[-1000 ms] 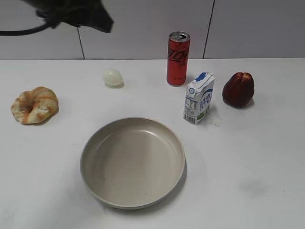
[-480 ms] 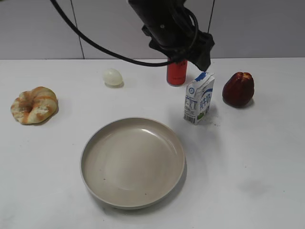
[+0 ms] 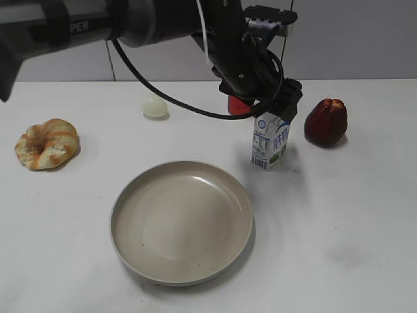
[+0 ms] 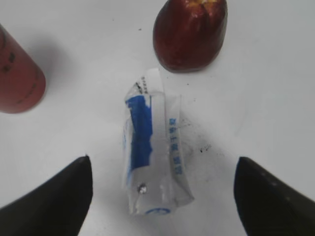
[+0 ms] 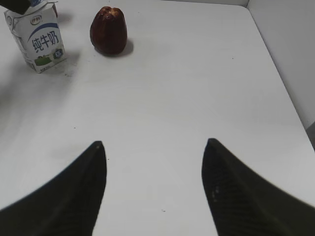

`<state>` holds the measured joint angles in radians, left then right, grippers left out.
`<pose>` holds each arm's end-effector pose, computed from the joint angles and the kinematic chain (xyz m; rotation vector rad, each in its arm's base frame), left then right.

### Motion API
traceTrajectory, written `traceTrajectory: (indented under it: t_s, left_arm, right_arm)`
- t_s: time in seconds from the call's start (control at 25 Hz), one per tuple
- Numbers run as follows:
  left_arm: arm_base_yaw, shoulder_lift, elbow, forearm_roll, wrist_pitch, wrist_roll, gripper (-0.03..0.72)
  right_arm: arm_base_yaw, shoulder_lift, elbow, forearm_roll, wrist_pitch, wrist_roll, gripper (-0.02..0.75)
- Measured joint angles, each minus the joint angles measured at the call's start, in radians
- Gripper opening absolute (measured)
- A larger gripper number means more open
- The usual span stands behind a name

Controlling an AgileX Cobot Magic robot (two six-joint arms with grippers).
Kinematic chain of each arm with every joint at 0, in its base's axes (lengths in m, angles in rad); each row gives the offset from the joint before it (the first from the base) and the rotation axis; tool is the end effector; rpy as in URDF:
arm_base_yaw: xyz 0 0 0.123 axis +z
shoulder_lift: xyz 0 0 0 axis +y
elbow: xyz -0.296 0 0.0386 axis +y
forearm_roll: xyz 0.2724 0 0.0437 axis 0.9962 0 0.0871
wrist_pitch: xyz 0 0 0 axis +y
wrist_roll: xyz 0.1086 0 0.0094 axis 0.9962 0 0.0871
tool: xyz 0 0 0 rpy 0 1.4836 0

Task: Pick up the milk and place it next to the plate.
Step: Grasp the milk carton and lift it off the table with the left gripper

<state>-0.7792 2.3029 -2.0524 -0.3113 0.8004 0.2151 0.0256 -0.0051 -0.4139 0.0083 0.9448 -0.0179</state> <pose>0.3844 -0.4134 0.2063 1.0599 2.3526 -0.5873 0.0335 0.0016 0.2645 -0.0431 2.0089 0.0148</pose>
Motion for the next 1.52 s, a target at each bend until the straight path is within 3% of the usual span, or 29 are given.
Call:
traceTrajectory:
  t_s: [0.4,0.88,1.52]
  left_arm:
    - [0.0,0.086,0.0,0.007,-0.071,-0.001,0.653]
    - [0.001,0.114,0.0,-0.008,-0.14,-0.001,0.298]
    - [0.0,0.053,0.0,0.062,-0.126,-0.002,0.295]
  right_arm:
    - [0.0,0.0,0.0,0.0,0.0,0.0,0.466]
    - [0.0,0.0,0.0,0.0,0.0,0.0,0.466]
    - [0.0,0.0,0.0,0.0,0.0,0.0,0.466]
